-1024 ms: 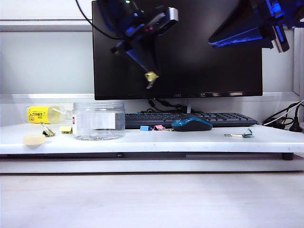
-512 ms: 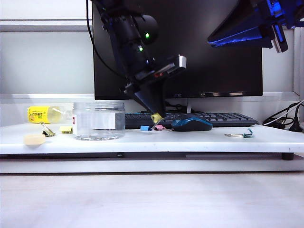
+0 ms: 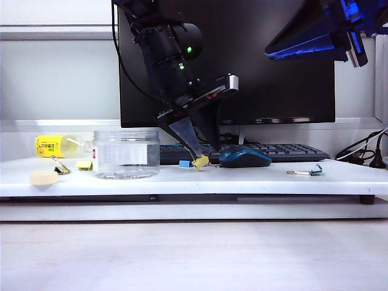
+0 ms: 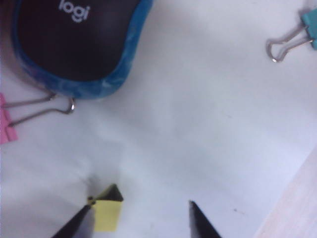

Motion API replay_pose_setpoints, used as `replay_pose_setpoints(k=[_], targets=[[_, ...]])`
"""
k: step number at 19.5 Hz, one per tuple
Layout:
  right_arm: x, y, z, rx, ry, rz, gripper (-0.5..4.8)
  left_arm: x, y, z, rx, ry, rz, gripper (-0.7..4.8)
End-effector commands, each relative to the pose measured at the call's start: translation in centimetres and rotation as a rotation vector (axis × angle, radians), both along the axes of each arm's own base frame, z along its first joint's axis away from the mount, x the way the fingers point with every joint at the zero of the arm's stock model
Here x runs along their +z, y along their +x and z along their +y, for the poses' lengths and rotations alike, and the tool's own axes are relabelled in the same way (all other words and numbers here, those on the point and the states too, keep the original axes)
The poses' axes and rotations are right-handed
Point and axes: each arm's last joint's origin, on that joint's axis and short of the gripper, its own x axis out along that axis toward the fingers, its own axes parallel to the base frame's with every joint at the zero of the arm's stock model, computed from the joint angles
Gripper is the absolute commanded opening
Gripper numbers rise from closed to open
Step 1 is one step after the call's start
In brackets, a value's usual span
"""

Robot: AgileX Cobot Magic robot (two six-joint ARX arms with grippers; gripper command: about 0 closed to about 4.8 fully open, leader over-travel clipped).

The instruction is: Take the clips out of the round transparent plastic box and place them on the table.

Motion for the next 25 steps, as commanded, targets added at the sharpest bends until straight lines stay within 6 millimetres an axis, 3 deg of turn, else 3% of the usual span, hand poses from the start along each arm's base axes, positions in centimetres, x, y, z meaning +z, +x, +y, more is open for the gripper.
replay_pose_setpoints(k=[1,6,8,9,10,12,18,20,25], targets=[[0.13,-0.06,-0.01,0.006,0.001,-0.002,0.53,0.33,-0.21,-0.24,0.008,-0.080,0.064,2.98],[0.11,-0.11,0.01,0.017,0.004,0.002,0.53,0.41,-0.24,-0.31,0.041,-0.129,0.122,2.95],[0.11,-0.12,0.03,0.023,0.006,0.003,0.53,0.41,-0.24,-0.31,0.047,-0.129,0.125,2.31],[0.11,-0.12,0.03,0.023,0.007,0.003,0.53,0.41,-0.24,-0.31,0.047,-0.129,0.125,1.55],[0.11,-0.12,0.03,0.023,0.007,0.003,0.53,0.42,-0.21,-0.33,0.047,-0.131,0.121,1.41],[0.11,-0.12,0.03,0.023,0.007,0.003,0.53,0.42,-0.22,-0.35,0.046,-0.131,0.121,0.49],[0.10,-0.12,0.03,0.023,0.006,0.003,0.53,0.43,-0.17,-0.36,0.048,-0.130,0.114,0.64],[0.10,-0.12,0.03,0.023,0.006,0.003,0.53,0.43,-0.14,-0.35,0.052,-0.123,0.106,1.31],[0.11,-0.12,0.03,0.023,0.006,0.001,0.53,1.33,-0.40,-0.15,0.054,-0.128,0.089,1.36]])
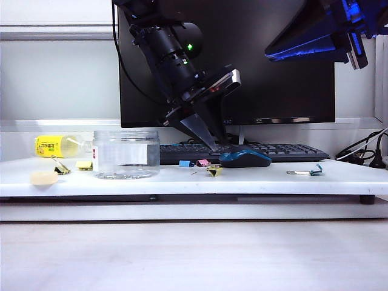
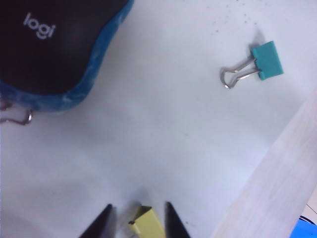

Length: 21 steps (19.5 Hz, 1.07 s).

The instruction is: Take the clips out of the round transparent plastic box and place them on the table.

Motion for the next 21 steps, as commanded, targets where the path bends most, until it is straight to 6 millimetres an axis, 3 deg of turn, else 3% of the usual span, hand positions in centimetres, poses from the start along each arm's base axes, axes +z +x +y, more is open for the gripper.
replay_pose_setpoints(k=[1,5,9,12,16,18,21], targets=[[0.3,0.0,0.0,0.006,0.004,-0.020,0.53,1.8,-0.4,0.3,0.008,-0.006,-0.049,1.40],[0.4,0.0,0.0,0.008,-0.001,-0.040,0.53,6.9,-2.0,1.5,0.006,-0.052,-0.202,1.40],[0.7,0.1,0.0,-0.005,0.004,-0.078,0.52,14.6,-5.6,4.4,0.048,-0.114,-0.419,1.41],[1.7,-0.3,-0.2,-0.058,-0.005,-0.130,0.52,20.2,-9.8,7.5,0.099,-0.139,-0.592,1.40],[3.7,-1.8,-0.9,-0.133,0.005,-0.240,0.44,26.8,-17.3,12.6,0.127,-0.249,-0.805,1.40],[4.7,-2.9,-1.3,-0.169,0.015,-0.298,0.40,28.9,-21.2,15.3,0.160,-0.279,-0.891,1.40],[6.2,-5.1,-2.0,-0.208,0.038,-0.373,0.40,30.4,-26.9,19.5,0.250,-0.234,-0.986,1.40]])
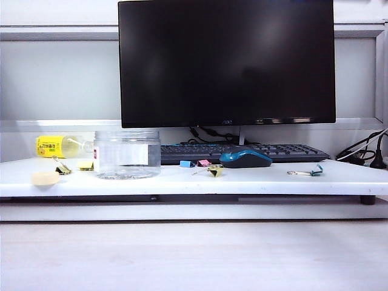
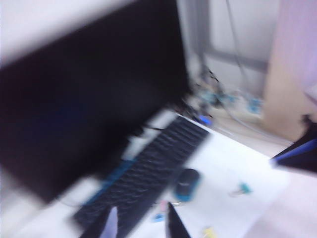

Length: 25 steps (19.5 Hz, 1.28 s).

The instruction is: Take the clips out of the round transparent plastic box and place them on the table.

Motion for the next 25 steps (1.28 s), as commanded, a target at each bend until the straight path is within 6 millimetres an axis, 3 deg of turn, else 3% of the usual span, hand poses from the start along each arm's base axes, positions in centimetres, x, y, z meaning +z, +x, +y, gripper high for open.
replay_pose_setpoints(k=[1,5,7,9,12,14,16,22,25], targets=[[1.5,-2.1,-0.8,-0.064,0.018,-0.073,0.40,0.3,-4.9,3.7,0.121,0.036,-0.026,1.40],[2.4,-5.7,-2.2,-0.210,0.009,-0.131,0.40,-2.5,-13.1,9.4,0.187,-0.035,-0.081,1.40],[2.6,-7.5,-2.9,-0.271,0.013,-0.147,0.40,-5.3,-16.8,11.9,0.215,-0.113,-0.112,1.40],[2.5,-9.2,-3.4,-0.310,0.012,-0.147,0.40,-8.1,-19.6,14.0,0.262,-0.194,-0.182,1.40],[1.9,-10.8,-4.1,-0.379,-0.004,-0.124,0.40,-12.7,-21.9,15.7,0.320,-0.303,-0.286,1.39],[1.4,-11.6,-4.4,-0.403,-0.022,-0.101,0.40,-16.3,-21.8,15.8,0.358,-0.338,-0.322,1.39],[1.0,-11.9,-4.6,-0.434,-0.044,-0.075,0.40,-18.3,-20.6,15.0,0.351,-0.321,-0.302,1.39],[0.4,-11.9,-4.6,-0.445,-0.076,-0.018,0.41,-22.1,-15.1,11.3,0.364,-0.350,-0.162,1.39],[-0.3,-11.3,-4.8,-0.563,-0.110,0.006,0.41,-24.5,-12.9,9.8,0.373,-0.358,-0.087,1.39]])
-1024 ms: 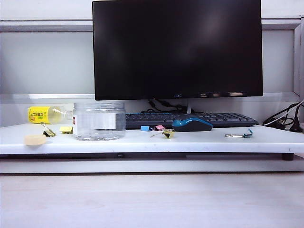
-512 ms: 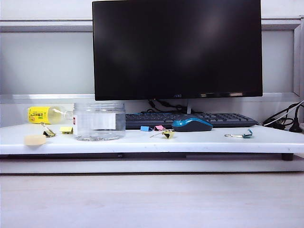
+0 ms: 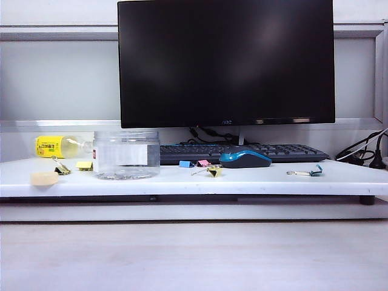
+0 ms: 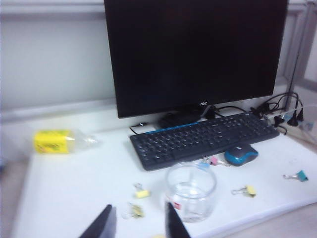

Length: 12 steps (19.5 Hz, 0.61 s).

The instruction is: Take the clips out of the round transparent plastic box and place them on the table.

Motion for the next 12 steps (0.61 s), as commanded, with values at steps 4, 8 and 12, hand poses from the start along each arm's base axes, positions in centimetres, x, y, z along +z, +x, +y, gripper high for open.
replay_pose_setpoints(k=[4,8,12], targets=[[-3.5,1.4,0.0,-0.116,-0.071,0.112,0.45,-2.9,2.2,-1.5,-0.001,-0.070,0.107,1.39],[-5.9,2.5,0.3,-0.137,-0.056,0.139,0.45,-3.2,2.9,-2.0,-0.017,-0.230,0.099,1.39],[-7.1,3.7,0.6,-0.155,-0.018,0.028,0.45,-4.8,3.9,-3.1,-0.124,-0.110,0.057,0.48]])
